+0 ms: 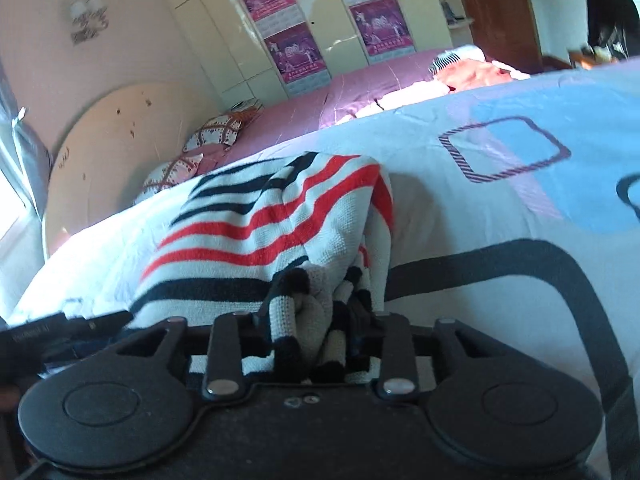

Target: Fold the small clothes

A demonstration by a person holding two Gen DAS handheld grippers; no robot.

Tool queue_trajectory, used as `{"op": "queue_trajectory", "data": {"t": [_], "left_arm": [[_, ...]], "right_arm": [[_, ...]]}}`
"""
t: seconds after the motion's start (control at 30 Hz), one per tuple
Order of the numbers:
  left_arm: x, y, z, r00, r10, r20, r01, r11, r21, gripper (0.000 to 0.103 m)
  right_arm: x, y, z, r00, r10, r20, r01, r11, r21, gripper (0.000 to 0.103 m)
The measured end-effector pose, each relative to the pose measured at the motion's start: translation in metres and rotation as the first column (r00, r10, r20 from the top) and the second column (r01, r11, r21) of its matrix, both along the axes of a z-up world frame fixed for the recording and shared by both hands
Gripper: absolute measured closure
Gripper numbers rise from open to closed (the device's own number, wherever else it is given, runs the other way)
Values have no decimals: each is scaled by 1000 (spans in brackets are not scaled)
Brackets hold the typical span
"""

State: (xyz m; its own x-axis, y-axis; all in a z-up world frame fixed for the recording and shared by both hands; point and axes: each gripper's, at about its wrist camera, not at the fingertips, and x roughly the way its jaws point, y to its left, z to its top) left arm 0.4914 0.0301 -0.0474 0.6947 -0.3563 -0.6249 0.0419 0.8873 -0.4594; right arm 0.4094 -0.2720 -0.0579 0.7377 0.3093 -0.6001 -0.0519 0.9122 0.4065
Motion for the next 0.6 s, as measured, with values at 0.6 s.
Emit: {"op": "queue_trajectory", "data": {"t": [0.6], "left_arm": [[-4, 3, 3, 997, -71, 8, 70, 997, 34, 41]], "right_arm": [[-17, -12, -12, 996, -49, -68, 57, 990, 129, 80]]}}
